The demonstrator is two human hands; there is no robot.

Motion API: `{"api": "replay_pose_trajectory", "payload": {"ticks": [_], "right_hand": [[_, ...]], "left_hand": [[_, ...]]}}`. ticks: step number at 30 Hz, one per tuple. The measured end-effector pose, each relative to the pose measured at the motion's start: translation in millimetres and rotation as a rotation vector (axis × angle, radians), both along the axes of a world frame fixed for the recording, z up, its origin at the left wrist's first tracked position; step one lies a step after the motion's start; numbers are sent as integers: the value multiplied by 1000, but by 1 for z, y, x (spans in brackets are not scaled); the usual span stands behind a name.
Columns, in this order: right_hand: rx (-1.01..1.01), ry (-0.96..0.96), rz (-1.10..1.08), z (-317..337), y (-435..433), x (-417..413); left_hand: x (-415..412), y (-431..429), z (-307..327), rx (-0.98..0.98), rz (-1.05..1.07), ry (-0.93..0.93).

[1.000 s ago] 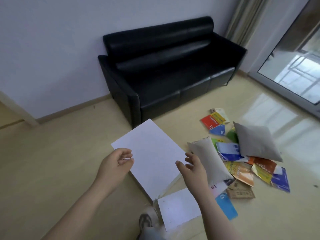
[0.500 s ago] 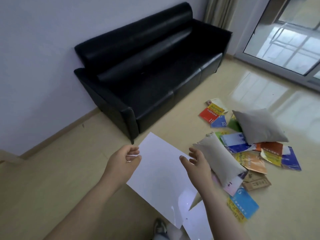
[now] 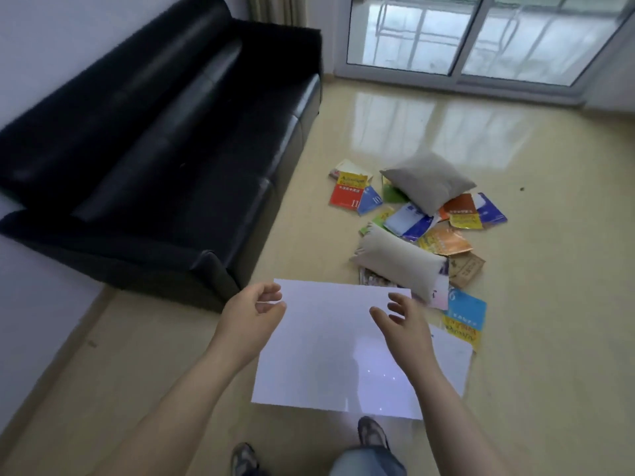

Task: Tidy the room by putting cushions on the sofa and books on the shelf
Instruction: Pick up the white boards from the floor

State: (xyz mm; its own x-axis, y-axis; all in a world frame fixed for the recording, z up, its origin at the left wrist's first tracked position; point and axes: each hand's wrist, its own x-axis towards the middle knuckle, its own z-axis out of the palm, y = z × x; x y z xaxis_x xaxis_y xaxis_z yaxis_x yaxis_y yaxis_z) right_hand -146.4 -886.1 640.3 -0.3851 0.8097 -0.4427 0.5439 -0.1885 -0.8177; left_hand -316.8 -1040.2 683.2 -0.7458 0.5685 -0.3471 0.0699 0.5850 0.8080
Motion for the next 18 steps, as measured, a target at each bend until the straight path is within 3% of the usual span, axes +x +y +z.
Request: {"api": "replay_pose_trajectory", "payload": {"ticks": [7,18], "right_hand": [[-59,-50,-290,-6,-65,21],[-213,-21,-652,-37,-70,65]], "left_hand": [[-34,4,-8,-80,-298,22],[-17,88,-38,-200,-673,46]]}}
